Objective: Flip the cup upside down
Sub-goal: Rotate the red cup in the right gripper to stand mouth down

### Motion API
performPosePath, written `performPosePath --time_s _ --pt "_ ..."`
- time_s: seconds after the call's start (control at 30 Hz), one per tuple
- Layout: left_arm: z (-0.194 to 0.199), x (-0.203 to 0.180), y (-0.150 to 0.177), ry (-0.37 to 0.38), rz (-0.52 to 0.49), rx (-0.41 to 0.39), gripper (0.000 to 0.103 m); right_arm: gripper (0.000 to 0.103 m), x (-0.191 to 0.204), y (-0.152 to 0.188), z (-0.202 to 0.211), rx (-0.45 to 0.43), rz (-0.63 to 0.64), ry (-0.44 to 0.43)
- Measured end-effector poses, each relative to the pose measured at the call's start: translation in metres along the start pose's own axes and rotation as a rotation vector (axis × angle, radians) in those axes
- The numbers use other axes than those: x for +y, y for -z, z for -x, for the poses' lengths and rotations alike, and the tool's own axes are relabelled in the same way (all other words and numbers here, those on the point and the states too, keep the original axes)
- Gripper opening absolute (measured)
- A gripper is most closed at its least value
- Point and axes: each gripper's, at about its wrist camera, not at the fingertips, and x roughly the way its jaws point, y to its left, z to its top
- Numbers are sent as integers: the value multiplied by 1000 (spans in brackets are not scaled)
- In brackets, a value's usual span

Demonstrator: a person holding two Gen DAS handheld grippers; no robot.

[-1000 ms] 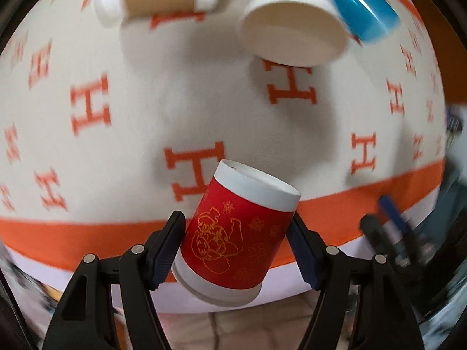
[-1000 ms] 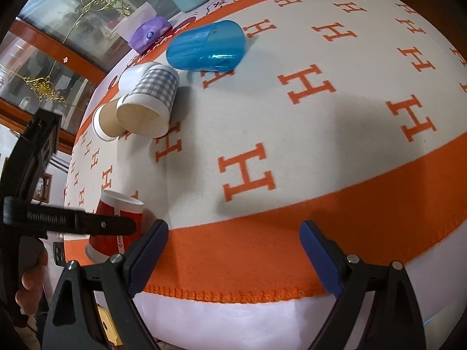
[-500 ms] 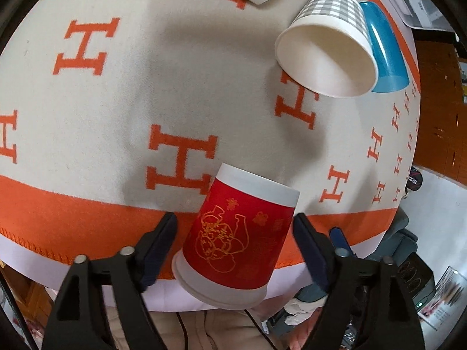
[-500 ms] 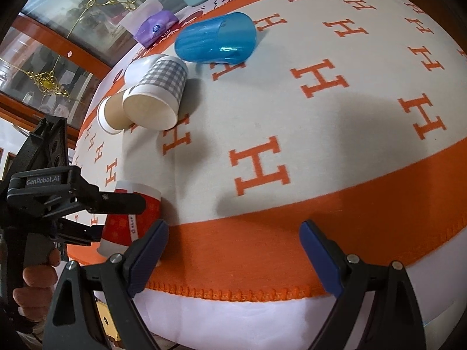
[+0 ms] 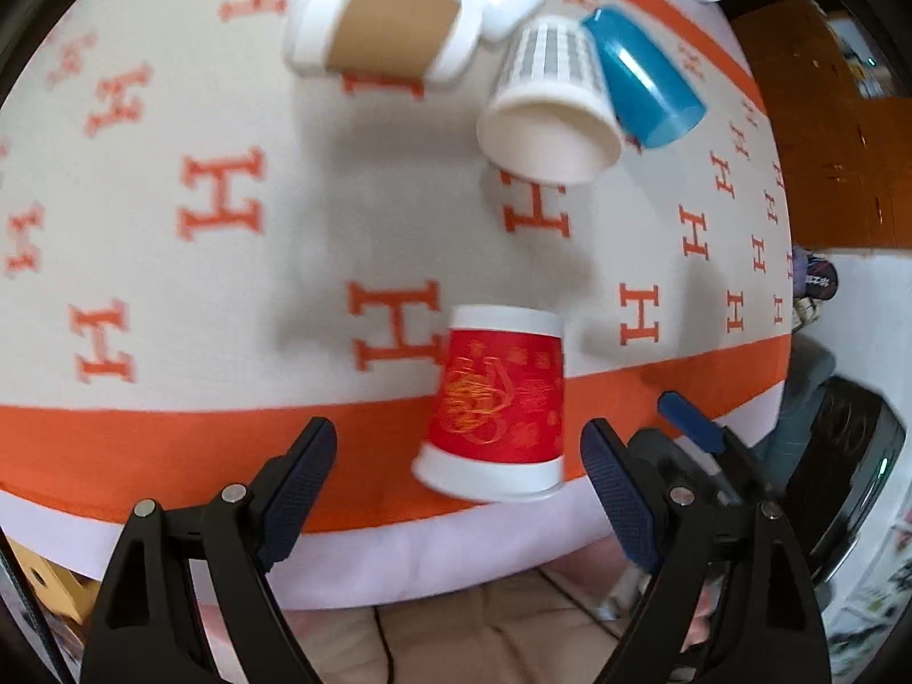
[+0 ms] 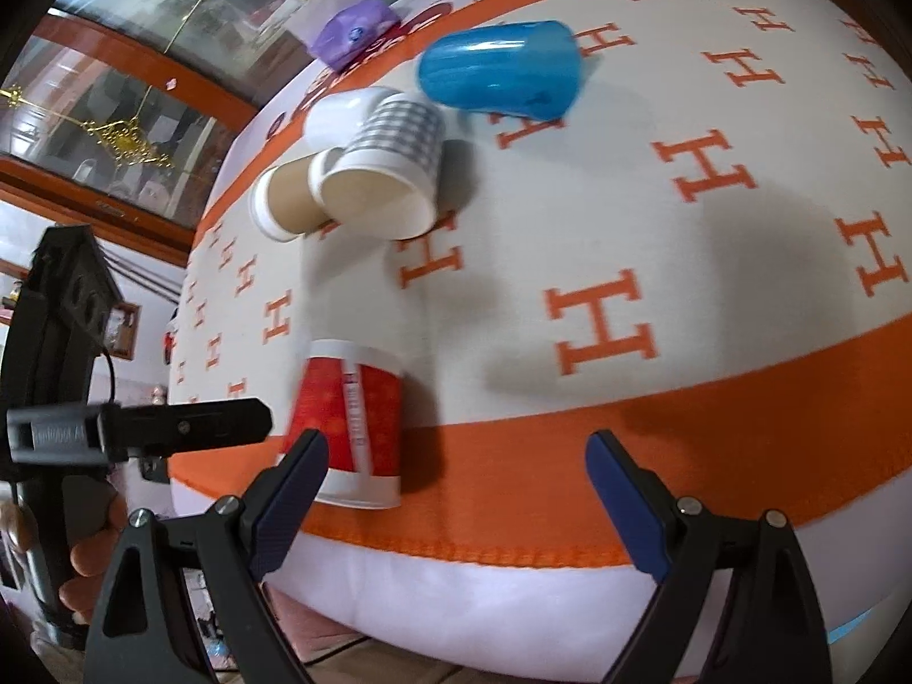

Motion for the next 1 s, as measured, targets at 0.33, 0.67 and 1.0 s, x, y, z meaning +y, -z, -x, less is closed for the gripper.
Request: performPosePath --time_s 0.33,0.67,1.0 --pt "51 29 29 -145 -132 -298 86 92 26 -17 -26 120 -29 -63" --pt "28 48 40 -112 -96 -423 86 79 38 -30 -63 231 -53 -46" --pt "15 50 45 -121 -119 -414 86 66 49 -31 -82 292 -32 -31"
